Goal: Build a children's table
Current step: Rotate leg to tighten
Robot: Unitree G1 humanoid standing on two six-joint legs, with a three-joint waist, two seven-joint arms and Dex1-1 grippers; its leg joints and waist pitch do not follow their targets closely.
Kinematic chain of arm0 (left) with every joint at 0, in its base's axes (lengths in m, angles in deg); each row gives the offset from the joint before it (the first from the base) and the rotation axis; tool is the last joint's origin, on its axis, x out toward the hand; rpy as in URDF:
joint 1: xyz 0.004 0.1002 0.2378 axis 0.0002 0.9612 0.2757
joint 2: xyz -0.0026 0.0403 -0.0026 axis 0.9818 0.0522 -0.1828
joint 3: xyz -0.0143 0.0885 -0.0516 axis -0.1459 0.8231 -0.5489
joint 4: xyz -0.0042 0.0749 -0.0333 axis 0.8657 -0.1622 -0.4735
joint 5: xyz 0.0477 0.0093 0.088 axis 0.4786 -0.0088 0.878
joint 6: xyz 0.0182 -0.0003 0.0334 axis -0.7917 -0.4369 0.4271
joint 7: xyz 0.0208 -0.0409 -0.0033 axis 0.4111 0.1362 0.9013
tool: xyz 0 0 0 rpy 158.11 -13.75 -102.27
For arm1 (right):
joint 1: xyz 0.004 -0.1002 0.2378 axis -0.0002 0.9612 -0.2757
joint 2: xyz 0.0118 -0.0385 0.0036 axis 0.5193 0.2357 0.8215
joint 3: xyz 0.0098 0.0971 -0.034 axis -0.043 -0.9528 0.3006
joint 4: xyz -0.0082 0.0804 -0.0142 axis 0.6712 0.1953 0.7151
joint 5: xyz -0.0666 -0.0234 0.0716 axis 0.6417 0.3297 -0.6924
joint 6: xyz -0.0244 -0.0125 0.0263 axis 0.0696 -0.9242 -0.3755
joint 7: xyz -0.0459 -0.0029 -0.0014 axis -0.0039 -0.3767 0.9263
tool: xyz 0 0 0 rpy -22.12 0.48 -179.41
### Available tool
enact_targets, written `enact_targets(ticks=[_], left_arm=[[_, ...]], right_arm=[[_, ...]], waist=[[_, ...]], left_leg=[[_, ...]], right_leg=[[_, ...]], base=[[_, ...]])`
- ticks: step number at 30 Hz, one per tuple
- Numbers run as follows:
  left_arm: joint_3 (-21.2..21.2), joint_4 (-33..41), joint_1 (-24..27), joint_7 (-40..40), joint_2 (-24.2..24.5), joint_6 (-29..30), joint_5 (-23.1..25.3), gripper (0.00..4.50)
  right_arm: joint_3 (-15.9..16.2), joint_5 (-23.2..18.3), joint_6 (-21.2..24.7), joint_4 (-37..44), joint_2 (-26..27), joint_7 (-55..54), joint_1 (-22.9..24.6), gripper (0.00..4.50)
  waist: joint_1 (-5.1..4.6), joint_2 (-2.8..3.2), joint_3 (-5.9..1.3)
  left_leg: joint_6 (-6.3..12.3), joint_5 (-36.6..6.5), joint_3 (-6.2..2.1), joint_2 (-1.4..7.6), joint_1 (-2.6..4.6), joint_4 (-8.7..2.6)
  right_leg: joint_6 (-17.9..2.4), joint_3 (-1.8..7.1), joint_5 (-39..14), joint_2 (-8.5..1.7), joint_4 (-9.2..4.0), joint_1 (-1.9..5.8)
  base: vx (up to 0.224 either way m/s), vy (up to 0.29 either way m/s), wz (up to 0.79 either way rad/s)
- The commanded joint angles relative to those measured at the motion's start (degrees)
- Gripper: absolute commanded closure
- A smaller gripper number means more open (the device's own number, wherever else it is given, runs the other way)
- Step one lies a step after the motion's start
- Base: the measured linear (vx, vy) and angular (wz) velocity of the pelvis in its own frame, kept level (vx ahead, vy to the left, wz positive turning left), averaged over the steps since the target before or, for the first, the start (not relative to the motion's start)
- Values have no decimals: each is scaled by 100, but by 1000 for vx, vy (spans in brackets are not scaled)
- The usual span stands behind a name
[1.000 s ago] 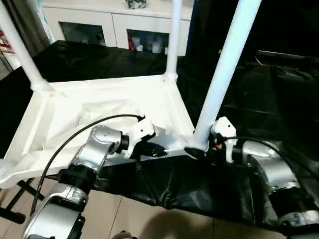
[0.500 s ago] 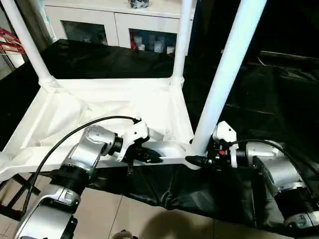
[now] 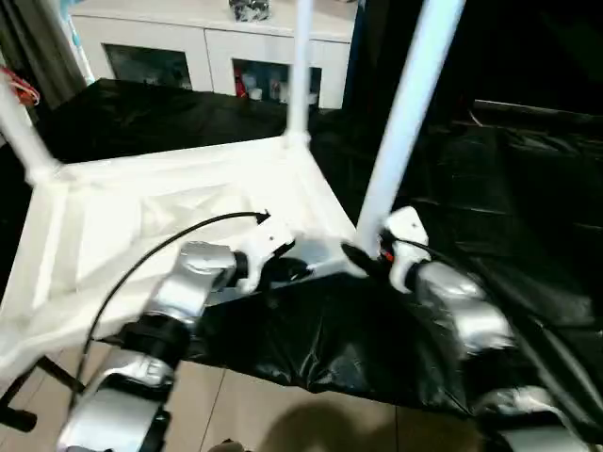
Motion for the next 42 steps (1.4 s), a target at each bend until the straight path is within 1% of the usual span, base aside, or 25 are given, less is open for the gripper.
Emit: enact_targets(ticks=[1, 2, 3, 5, 6, 7, 8, 9, 10, 11, 14, 16, 19, 22, 23, 24, 26, 27, 31, 32, 34, 35, 38, 39, 42], left_arm=[[86, 71, -237, -550, -582, -33, -165, 450], [115, 89, -220, -554, -648, -37, -156, 450], [134, 98, -205, -585, -705, -51, -132, 450], [178, 109, -187, -518, -736, -121, -117, 450], [194, 110, -186, -516, -733, -144, -118, 450], [185, 110, -177, -509, -700, -212, -134, 450], [232, 156, -124, -337, -602, -315, -131, 450], [232, 156, -124, -337, -602, -315, -131, 450], [302, 213, -57, -87, -490, -400, -131, 450], [320, 251, -27, 19, -451, -402, -151, 450], [382, 391, 72, 382, -304, -416, -224, 450], [434, 476, 128, 671, -193, -414, -277, 450], [522, 537, 187, 1125, 37, -475, -317, 450], [547, 537, 183, 1576, 262, -552, -380, 450], [547, 537, 183, 1576, 262, -552, -380, 450], [539, 541, 156, 1793, 379, -553, -411, 450], [523, 534, 126, 1945, 480, -552, -427, 450], [513, 529, 109, 2050, 557, -568, -443, 450], [505, 612, 125, 2253, 656, -502, -529, 450], [506, 642, 135, 2320, 676, -478, -566, 450], [516, 660, 146, 2409, 702, -466, -622, 450], [521, 659, 150, 2426, 708, -470, -628, 450], [506, 608, 138, 2436, 690, -507, -620, 450], [486, 557, 127, 2343, 657, -541, -606, 450], [436, 481, 102, 2142, 571, -542, -610, 450]], right_arm=[[618, 111, 84, -225, 627, 111, 22, 183], [674, 155, 4, -218, 692, 132, 30, 148], [701, 169, -77, -212, 754, 146, 42, 148], [679, 94, -105, -134, 791, 268, 83, 113], [671, 66, -114, -131, 790, 265, 83, 111], [690, 67, -128, -71, 684, 336, 87, 102], [705, 113, -205, 2, 488, 425, 67, 94], [705, 113, -205, 2, 488, 425, 67, 94], [650, -1, -196, 96, 305, 712, 51, 80], [646, -33, -191, 128, 220, 846, 46, 80], [736, -78, -240, 260, -110, 1406, 77, 80], [812, -87, -320, 360, -335, 1809, 134, 80], [937, -261, -337, 641, -705, 2644, 294, 80], [1022, -403, -293, 885, -1058, 3361, 408, 80], [1022, -403, -293, 885, -1058, 3361, 408, 80], [1052, -497, -251, 974, -1249, 3783, 440, 80], [1090, -582, -190, 1034, -1426, 4152, 449, 110], [1130, -631, -140, 1081, -1548, 4391, 445, 110], [1170, -660, -128, 1112, -1629, 4605, 415, 148], [1175, -667, -138, 1121, -1634, 4642, 409, 154], [1223, -696, -137, 1200, -1655, 4745, 416, 158], [1239, -700, -121, 1223, -1649, 4752, 420, 174], [1250, -677, -117, 1238, -1610, 4742, 446, 179], [1249, -650, -149, 1229, -1569, 4656, 473, 182], [1167, -610, -241, 1172, -1430, 4352, 515, 184]], waist=[[-10, -17, -307], [-11, -18, -307], [-3, -33, -321], [3, -36, -334], [9, -23, -331], [6, -31, -330], [10, -27, -324], [9, -22, -321], [9, -31, -321], [11, -33, -325], [15, -40, -336], [28, -57, -343], [64, -42, -326], [90, -52, -315], [95, -57, -314], [99, -78, -308], [109, -66, -309], [123, -78, -317], [188, -54, -334], [192, -60, -335], [199, -38, -334], [197, -50, -335], [195, -27, -336], [191, -38, -336], [185, -33, -334]], left_leg=[[124, -935, -226, 399, 38, -453], [145, -902, -226, 400, 23, -455], [190, -818, -218, 398, 20, -442], [276, -669, -205, 390, 13, -429], [314, -640, -204, 393, 14, -429], [326, -652, -203, 394, 12, -432], [331, -738, -204, 397, 17, -434], [323, -756, -208, 402, 18, -439], [310, -791, -205, 403, 27, -441], [320, -795, -208, 399, 19, -438], [398, -657, -207, 409, -4, -423], [511, -516, -191, 394, -15, -400], [558, -619, -181, 407, -12, -399], [573, -732, -183, 416, -20, -406], [553, -786, -189, 429, -11, -411], [535, -820, -189, 421, -7, -413], [513, -812, -191, 427, -9, -410], [516, -777, -190, 421, -5, -403], [544, -649, -183, 438, 3, -390], [543, -622, -186, 438, -1, -391], [528, -627, -185, 430, -4, -389], [518, -632, -188, 434, -5, -392], [482, -653, -190, 431, -3, -389], [470, -669, -188, 429, 1, -392], [437, -678, -190, 427, 0, -395]], right_leg=[[-848, 422, -1673, -661, -519, 252], [-865, 422, -1589, -658, -507, 263], [-888, 422, -1416, -658, -482, 271], [-934, 424, -1154, -647, -452, 278], [-959, 422, -1091, -647, -445, 277], [-963, 420, -1097, -647, -450, 280], [-941, 418, -1244, -656, -470, 278], [-928, 417, -1293, -654, -474, 274], [-904, 418, -1361, -653, -486, 271], [-900, 415, -1354, -648, -476, 283], [-960, 416, -1055, -649, -436, 301], [-1049, 416, -769, -641, -401, 307], [-1016, 408, -954, -635, -431, 300], [-930, 395, -1193, -622, -451, 299], [-908, 393, -1325, -632, -455, 289], [-888, 388, -1452, -632, -473, 289], [-888, 395, -1506, -639, -471, 278], [-901, 389, -1477, -631, -466, 287], [-1023, 396, -1140, -636, -427, 269], [-1041, 393, -1091, -631, -414, 271], [-1066, 387, -1065, -626, -414, 272], [-1072, 388, -1041, -623, -412, 277], [-1078, 388, -1066, -630, -418, 280], [-1074, 385, -1081, -622, -423, 279], [-1055, 388, -1106, -626, -430, 278]], base=[[0, 0, 0], [0, 0, 0], [0, 0, 0], [0, 0, 0], [0, 0, 0], [0, 0, 0], [0, 0, 0], [0, 0, 0], [0, 0, 0], [0, 0, 0], [0, 0, 0], [0, 0, 0], [0, 0, 0], [0, 0, 0], [0, 0, 0], [0, 0, 0], [0, 0, 0], [0, 0, 0], [0, 0, 0], [0, 0, 0], [0, 0, 0], [0, 0, 0], [0, 0, 0], [0, 0, 0], [0, 0, 0]])
